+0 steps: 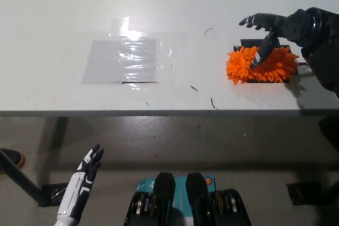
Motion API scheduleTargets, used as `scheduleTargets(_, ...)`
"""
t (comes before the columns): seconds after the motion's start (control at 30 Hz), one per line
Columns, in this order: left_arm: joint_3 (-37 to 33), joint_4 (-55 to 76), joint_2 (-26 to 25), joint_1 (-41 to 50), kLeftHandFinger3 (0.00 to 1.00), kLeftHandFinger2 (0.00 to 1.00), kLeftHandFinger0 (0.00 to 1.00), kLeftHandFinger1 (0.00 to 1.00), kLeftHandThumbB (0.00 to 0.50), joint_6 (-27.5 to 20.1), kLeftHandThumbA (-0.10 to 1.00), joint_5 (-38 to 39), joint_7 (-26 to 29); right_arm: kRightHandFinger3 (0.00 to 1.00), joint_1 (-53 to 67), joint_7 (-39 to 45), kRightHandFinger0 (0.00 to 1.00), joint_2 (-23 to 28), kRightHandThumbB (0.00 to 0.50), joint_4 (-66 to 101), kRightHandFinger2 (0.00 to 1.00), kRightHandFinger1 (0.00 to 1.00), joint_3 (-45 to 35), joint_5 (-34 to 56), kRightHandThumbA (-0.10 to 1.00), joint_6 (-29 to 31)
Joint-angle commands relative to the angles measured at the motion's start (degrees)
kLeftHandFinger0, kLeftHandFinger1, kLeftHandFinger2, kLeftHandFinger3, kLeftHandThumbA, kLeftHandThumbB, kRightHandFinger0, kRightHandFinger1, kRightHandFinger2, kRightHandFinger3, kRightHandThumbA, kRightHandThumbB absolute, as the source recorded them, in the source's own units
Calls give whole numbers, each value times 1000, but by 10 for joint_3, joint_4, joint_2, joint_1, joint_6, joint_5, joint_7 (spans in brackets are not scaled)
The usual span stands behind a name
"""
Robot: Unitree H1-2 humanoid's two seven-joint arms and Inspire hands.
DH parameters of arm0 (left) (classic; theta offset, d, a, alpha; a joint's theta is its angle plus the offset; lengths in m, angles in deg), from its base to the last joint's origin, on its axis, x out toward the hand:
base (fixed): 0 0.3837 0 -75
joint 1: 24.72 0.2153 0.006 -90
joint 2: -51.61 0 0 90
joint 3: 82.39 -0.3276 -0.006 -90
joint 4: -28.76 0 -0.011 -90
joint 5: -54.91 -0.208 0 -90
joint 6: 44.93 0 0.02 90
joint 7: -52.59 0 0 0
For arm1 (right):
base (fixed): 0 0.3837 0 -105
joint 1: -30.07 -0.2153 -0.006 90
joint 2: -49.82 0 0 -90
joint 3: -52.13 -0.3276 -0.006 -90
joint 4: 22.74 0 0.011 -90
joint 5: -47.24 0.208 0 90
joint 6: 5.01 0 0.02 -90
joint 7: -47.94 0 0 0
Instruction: The robot uses it right hand to pick up an extended orange duster kept in the middle of the desk and presses its handle against the desk to collapse it
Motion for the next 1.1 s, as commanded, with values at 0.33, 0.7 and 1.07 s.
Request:
scheduleTargets(0.33,-12,16,-15,3,1000,1000,1000,1000,500,-24,1000,-11,25,1000,-47,10,1000,-13,369,-66,1000,1000,-13,-1,1000,49)
scheduleTargets(0.7,-11,16,-17,1,1000,1000,1000,1000,500,-24,1000,-5,22,1000,-47,-22,1000,-24,390,-127,1000,1000,-12,-10,1000,66)
scheduleTargets(1.07,-18,16,-22,-4,1000,1000,1000,1000,500,-24,1000,-14,37,345,-9,-236,126,-31,278,-99,314,174,6,-62,-28,111)
